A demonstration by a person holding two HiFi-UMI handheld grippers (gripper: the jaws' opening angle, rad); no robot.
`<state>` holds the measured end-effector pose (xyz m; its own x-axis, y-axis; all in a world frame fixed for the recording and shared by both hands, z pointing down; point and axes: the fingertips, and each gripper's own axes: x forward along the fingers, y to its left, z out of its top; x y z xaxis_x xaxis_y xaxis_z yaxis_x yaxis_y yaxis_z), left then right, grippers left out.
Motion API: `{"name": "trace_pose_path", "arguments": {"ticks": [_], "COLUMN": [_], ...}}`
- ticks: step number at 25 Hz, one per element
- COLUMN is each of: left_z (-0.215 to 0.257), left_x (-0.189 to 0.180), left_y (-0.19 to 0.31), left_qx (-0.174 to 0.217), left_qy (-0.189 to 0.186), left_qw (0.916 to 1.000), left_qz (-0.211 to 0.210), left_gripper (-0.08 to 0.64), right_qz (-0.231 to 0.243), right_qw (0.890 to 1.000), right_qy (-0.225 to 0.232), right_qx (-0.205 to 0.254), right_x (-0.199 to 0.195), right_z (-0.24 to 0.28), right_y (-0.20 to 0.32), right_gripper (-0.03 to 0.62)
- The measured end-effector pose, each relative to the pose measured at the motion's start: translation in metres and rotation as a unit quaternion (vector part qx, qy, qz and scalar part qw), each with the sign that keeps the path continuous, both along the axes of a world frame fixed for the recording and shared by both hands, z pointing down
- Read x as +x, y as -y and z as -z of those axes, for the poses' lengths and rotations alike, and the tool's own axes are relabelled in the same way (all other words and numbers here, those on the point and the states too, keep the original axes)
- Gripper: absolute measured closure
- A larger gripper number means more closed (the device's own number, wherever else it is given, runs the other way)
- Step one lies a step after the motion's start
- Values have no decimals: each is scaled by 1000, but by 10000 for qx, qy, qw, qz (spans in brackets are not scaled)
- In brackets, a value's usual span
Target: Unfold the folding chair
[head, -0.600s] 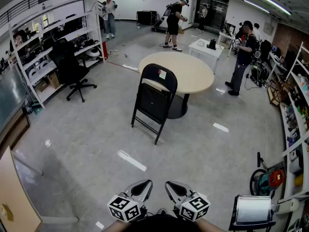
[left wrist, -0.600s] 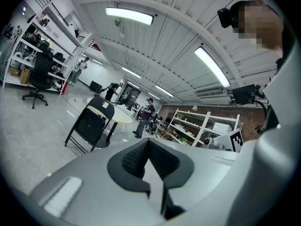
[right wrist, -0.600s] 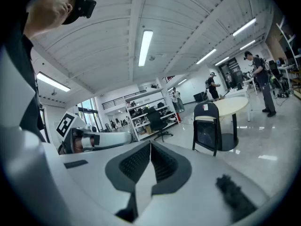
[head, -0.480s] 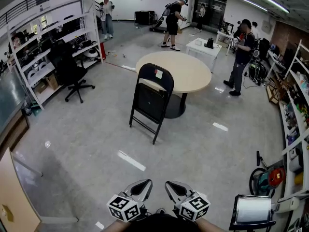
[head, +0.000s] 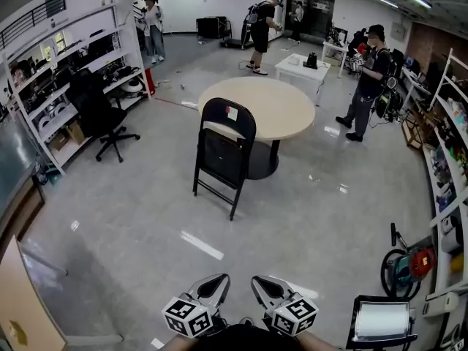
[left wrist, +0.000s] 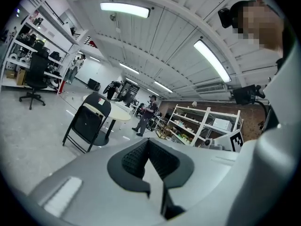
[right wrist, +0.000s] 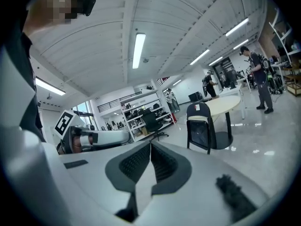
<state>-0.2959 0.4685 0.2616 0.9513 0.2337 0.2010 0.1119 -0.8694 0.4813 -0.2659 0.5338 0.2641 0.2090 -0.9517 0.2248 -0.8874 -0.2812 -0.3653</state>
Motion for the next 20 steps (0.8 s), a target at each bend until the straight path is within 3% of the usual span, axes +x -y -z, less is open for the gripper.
{"name": "trace_pose_path", "arguments": {"ticks": [7,20], "left_z": [-5,-16], "left_x": [44,120], "left_y": [32,152], "left_qx": [-180,-630], "left_qy": [-38,-15], "left_qw": [9996,9963], "left_qz": [-206,-581], "left_gripper": [557,557], "right_qz": [-412,-423], "right_qw": [9990,9976], "right_qy": [-52,-15], "right_qx": [-151,-551], "right_x": [46,107], "right_z": [-3,-11], "right_y": [26,159], "right_gripper": [586,586]}}
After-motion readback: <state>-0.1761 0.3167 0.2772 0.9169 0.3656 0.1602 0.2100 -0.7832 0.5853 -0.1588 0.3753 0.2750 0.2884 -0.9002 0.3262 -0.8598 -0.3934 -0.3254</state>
